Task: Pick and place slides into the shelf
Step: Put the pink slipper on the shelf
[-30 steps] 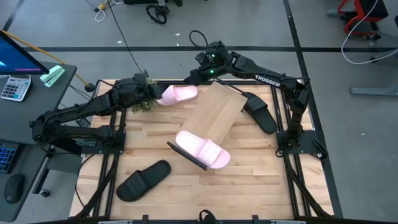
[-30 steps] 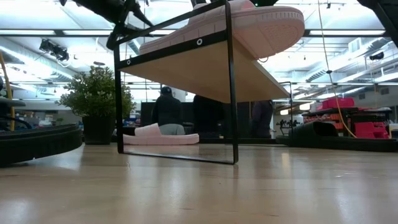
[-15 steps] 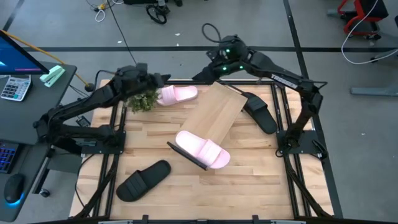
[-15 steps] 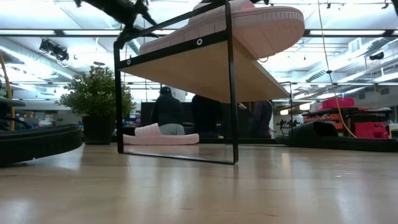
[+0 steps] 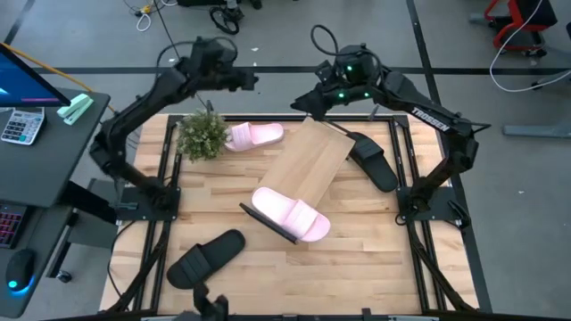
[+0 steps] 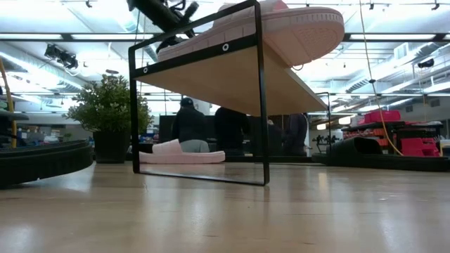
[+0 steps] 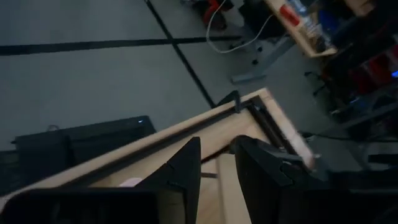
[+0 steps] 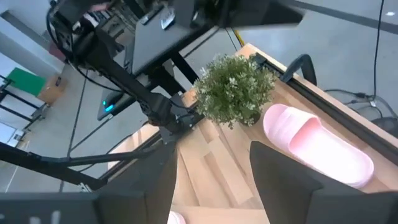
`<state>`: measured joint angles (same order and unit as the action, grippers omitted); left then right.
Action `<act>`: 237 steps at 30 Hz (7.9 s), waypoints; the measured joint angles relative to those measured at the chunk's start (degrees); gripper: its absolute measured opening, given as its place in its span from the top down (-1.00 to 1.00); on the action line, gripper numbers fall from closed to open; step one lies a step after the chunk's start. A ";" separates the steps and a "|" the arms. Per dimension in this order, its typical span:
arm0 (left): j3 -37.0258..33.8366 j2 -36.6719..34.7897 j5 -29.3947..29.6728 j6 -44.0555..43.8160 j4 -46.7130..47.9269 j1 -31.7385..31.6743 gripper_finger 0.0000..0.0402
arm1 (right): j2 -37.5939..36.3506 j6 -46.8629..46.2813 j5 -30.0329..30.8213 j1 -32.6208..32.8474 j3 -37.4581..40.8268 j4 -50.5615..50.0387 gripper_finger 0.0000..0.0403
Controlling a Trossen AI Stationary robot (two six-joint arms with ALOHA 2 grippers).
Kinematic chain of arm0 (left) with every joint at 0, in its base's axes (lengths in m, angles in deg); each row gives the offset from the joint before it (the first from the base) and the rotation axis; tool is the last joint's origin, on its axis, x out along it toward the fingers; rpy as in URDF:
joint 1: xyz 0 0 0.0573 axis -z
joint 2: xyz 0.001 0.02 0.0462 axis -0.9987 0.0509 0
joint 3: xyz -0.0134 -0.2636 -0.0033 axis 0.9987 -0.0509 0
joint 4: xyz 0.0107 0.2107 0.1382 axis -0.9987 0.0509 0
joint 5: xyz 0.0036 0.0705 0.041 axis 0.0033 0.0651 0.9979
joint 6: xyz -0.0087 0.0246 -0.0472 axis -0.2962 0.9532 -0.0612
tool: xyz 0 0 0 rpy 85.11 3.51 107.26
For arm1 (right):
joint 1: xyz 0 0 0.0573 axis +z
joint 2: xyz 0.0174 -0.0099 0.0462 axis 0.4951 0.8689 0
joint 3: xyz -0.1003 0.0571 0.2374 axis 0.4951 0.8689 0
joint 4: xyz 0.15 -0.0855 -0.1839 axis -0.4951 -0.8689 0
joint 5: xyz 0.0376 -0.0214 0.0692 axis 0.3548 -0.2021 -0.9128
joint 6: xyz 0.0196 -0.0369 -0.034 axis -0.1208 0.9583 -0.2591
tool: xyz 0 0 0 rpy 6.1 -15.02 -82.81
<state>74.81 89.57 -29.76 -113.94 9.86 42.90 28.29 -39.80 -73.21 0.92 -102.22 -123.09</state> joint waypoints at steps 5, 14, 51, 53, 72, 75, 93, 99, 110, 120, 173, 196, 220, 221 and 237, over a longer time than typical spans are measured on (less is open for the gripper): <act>9.49 8.16 -0.08 6.42 12.21 -1.05 0.48 | -0.01 1.74 0.02 0.04 0.02 -1.88 -0.03; 14.24 17.57 0.52 8.38 19.23 -0.37 0.48 | -0.01 3.00 -0.01 0.04 0.02 -4.02 -0.03; 13.62 28.12 18.61 10.70 37.21 6.27 0.48 | 0.04 9.05 6.10 2.71 0.26 -18.34 -0.05; 13.62 29.33 18.52 11.52 37.33 6.64 0.48 | 0.04 9.01 6.35 3.22 0.26 -18.34 -0.05; 13.60 31.19 20.39 17.93 34.36 6.73 -0.07 | 0.04 8.44 8.08 5.42 0.28 -18.30 -0.05; 13.60 31.21 20.54 17.94 34.34 6.68 -0.29 | 0.04 8.42 8.08 5.42 0.28 -18.30 -0.05; 13.58 38.10 26.71 17.36 37.24 6.88 -0.42 | 0.04 8.35 8.59 5.42 0.31 -18.10 -0.05; 13.58 38.14 28.58 17.49 36.39 6.86 -0.35 | 0.04 8.29 9.24 5.42 0.31 -18.10 -0.05; 13.64 40.11 29.91 17.45 37.16 6.71 -0.20 | 0.04 7.52 9.33 5.42 0.33 -17.86 -0.05; 13.65 40.21 30.46 18.01 37.00 6.28 -0.02 | 0.04 7.02 9.33 5.42 0.33 -17.80 -0.05; 26.79 40.17 33.38 25.05 35.60 6.64 0.92 | 0.06 7.50 9.33 5.42 0.33 -18.58 -0.04; 40.14 34.17 32.88 24.74 49.42 6.94 0.94 | -0.30 10.28 11.99 5.22 0.33 -22.33 -0.04; 40.11 30.20 33.06 15.18 52.44 25.10 0.93 | -12.31 10.43 17.57 4.37 0.33 -29.12 0.01; 40.11 30.20 33.55 14.42 52.60 26.10 0.92 | -12.31 10.43 17.57 4.37 0.33 -29.21 0.01; 40.11 30.20 35.01 3.56 56.97 36.05 0.90 | -12.29 11.53 16.30 4.37 0.33 -29.38 0.06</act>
<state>114.92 119.77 5.25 -110.37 66.83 78.95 16.00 -28.27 -56.91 5.29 -101.89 -152.47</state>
